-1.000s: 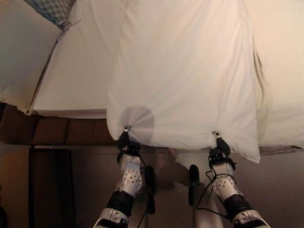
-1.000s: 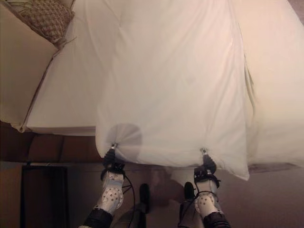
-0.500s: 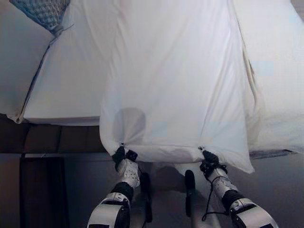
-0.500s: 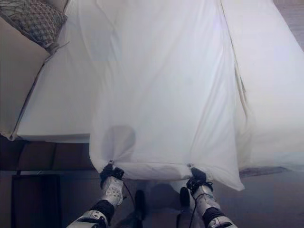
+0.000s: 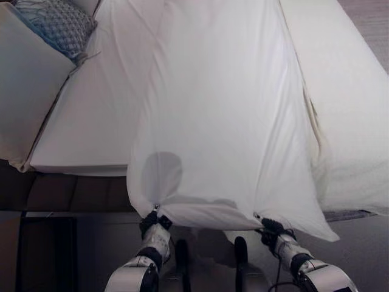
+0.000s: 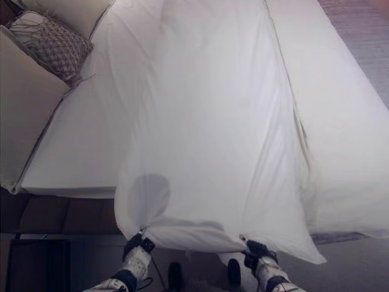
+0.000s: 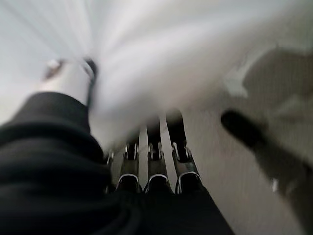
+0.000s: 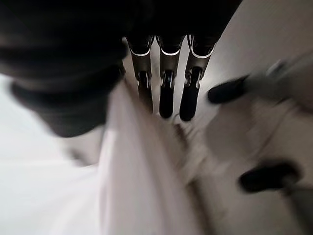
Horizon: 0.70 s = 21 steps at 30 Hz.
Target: Make the bed
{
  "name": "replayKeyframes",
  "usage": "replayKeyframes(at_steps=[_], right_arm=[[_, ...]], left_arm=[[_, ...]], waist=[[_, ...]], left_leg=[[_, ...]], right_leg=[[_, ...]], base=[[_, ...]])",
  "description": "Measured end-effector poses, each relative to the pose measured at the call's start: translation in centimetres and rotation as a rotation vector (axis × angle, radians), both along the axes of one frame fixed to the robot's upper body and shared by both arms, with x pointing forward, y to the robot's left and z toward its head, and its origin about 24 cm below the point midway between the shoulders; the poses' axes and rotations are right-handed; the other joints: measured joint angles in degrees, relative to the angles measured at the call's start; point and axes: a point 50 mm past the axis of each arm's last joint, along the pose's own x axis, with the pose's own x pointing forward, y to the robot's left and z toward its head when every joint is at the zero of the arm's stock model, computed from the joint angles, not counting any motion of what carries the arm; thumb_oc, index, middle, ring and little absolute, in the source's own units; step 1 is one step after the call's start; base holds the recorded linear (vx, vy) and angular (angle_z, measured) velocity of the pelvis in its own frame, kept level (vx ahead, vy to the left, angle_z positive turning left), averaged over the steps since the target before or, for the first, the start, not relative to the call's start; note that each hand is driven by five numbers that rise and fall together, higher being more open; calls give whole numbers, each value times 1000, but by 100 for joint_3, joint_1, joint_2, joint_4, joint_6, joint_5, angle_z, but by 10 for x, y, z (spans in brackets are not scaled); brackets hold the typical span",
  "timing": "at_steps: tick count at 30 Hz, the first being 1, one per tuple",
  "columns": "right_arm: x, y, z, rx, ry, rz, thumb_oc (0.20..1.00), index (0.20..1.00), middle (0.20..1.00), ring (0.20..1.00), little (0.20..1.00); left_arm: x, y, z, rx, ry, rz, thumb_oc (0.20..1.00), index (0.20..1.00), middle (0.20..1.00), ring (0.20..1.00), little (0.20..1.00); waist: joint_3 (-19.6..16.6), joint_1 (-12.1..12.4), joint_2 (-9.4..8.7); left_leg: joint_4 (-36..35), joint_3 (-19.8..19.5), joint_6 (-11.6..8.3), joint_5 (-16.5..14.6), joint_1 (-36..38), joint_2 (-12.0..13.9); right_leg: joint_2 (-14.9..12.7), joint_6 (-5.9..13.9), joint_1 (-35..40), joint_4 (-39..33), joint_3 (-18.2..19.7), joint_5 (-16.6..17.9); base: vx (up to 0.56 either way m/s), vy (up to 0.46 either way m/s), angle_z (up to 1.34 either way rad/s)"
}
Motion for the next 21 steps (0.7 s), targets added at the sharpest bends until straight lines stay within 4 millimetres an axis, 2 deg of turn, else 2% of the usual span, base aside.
replayKeyframes(at_steps=[2,5,6,7,10,13,14,16,17,18,19,21], right_arm=[[-23,-5,-10,-10,70,-1,1000,1000,1000,1000,1000],[-34,-7,-14,-18,100,16,1000,1000,1000,1000,1000],[-37,-5,-15,-15,99,26,1000,1000,1000,1000,1000],[-35,-4,-14,-9,76,34,1000,1000,1000,1000,1000],[-22,2,-5,5,-44,82,1000,1000,1000,1000,1000],[-7,9,7,15,-137,135,1000,1000,1000,1000,1000],[0,12,20,19,-232,202,1000,1000,1000,1000,1000],[8,15,29,28,-286,246,1000,1000,1000,1000,1000],[15,17,42,34,-356,298,1000,1000,1000,1000,1000],[18,19,52,41,-405,340,1000,1000,1000,1000,1000],[30,20,64,57,-479,366,1000,1000,1000,1000,1000],[38,20,71,44,-497,408,1000,1000,1000,1000,1000]], left_arm=[[-20,13,-9,24,34,-12,1000,1000,1000,1000,1000],[-33,19,-13,26,30,-31,1000,1000,1000,1000,1000],[-33,17,-10,7,-19,-34,1000,1000,1000,1000,1000],[-32,16,-5,0,-74,-38,1000,1000,1000,1000,1000],[-29,7,15,17,-227,-213,1000,1000,1000,1000,1000],[-20,7,30,79,-279,-386,1000,1000,1000,1000,1000],[-15,6,40,161,-312,-600,1000,1000,1000,1000,1000],[-13,8,42,168,-324,-674,1000,1000,1000,1000,1000],[-10,5,45,155,-347,-747,1000,1000,1000,1000,1000],[-8,0,48,153,-366,-822,1000,1000,1000,1000,1000],[0,-7,56,154,-414,-921,1000,1000,1000,1000,1000],[9,-19,62,157,-436,-1056,1000,1000,1000,1000,1000]], waist=[[68,0,7],[267,0,6],[339,31,-29],[350,35,-40],[413,28,24],[443,19,90],[468,2,132],[468,2,138],[467,-18,138],[468,-14,140],[465,-21,135],[467,-16,138]], left_leg=[[-130,-1,0,0,6,4],[-228,-1,-32,13,10,-1],[-305,7,-4,64,-15,-34],[-383,9,-23,115,-15,-51],[-682,7,6,328,-16,-112],[-744,9,16,406,-58,-102],[-793,15,21,482,-70,-96],[-813,32,47,501,-47,-97],[-846,40,51,505,-3,-99],[-849,46,45,521,2,-98],[-850,44,45,522,7,-89],[-845,46,42,523,0,-84]], right_leg=[[14,-5,-25,-26,-26,-3],[15,40,-44,-47,-47,88],[-18,99,-46,-176,-38,179],[-35,92,-52,-251,-38,226],[-76,125,-93,-465,-31,447],[-63,110,-129,-570,-28,554],[-44,131,-129,-643,-30,624],[-40,106,-89,-721,-26,681],[-38,103,-22,-809,-26,711],[-36,102,-17,-824,-21,715],[-27,96,-6,-829,-20,721],[-15,93,-19,-817,-15,724]], base=[[-4,-21,12],[4,-17,9],[0,0,0],[0,0,0],[0,0,0],[36,-16,-4],[32,-10,-3],[24,-5,-5],[10,0,-4],[0,0,0],[0,0,0],[-17,-7,0]])
